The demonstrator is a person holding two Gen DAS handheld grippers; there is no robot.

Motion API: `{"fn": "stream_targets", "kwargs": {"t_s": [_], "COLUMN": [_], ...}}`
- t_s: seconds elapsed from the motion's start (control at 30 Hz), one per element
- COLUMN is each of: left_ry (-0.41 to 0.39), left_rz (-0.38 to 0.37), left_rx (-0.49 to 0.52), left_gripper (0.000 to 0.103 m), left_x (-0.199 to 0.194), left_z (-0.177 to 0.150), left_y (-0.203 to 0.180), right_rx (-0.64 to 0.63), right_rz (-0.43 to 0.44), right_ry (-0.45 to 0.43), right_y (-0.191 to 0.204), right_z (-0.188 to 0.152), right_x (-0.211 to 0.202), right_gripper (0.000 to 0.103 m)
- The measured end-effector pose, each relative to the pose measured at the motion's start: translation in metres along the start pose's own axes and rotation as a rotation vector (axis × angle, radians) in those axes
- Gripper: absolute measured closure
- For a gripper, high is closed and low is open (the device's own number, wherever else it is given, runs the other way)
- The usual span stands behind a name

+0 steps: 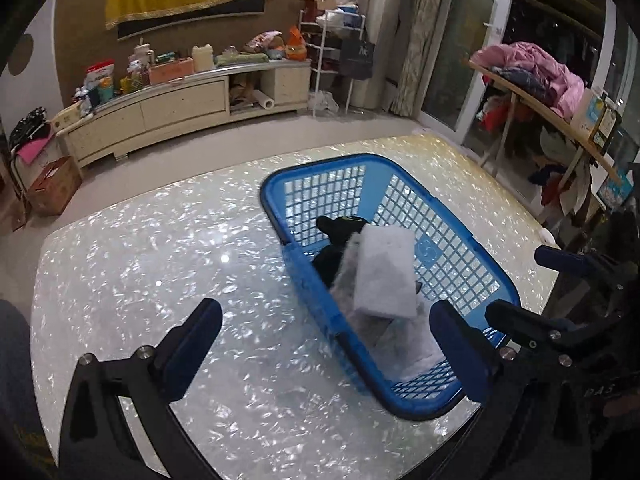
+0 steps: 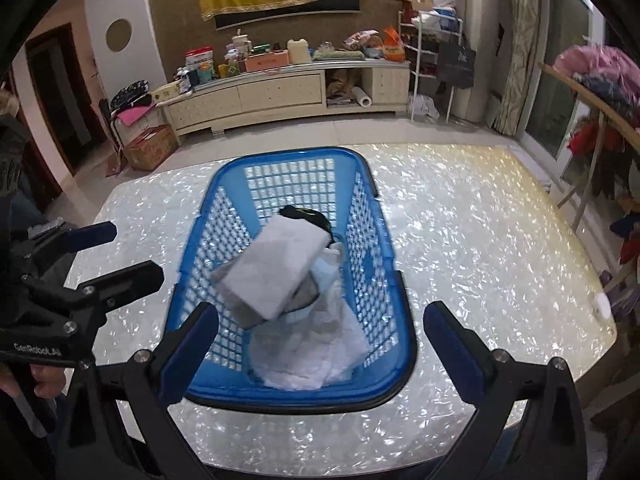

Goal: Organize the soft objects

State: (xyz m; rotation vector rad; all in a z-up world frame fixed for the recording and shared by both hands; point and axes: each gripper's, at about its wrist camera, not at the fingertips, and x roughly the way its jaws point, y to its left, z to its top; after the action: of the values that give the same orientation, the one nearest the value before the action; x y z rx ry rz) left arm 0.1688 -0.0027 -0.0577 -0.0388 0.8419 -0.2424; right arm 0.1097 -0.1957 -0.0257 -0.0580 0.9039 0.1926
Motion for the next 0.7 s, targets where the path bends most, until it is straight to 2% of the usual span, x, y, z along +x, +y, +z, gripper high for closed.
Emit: {"fn": "stream_targets", "kwargs": {"t_s": [0.3,0.47,0.6,0.7], "left_ry": [-0.077,-0.113,-0.133,-0.113], "left_rz": [-0.035,-0.020,-0.038,-0.030], "left_rx": [-0.046,-0.039,-0.055,-0.059], "left_gripper": [0.000,0.000,0.000,0.000], "left_x": [-0.032,-0.047,-0.055,-0.052], "left_z": [-0.018,-0.028,-0.031,-0.034], "left_y": [0.024,0.030,0.034,0.035], "right_rx": [-0.046,-0.073,-0.076,-0.092], "right_rz": [-0.032,-0.052,-0.052,-0.059], "right_ry": [-0.057,-0.074,-0.093,-0.097], "right_y": [0.030,0.039,0.040,0.046], "right_z": [-0.001,-0.002,-0.003,-0.006], "right_x": [-0.016,-0.019,-0.023,-0.025], "right_gripper": [0.000,0.000,0.000,0.000]}}
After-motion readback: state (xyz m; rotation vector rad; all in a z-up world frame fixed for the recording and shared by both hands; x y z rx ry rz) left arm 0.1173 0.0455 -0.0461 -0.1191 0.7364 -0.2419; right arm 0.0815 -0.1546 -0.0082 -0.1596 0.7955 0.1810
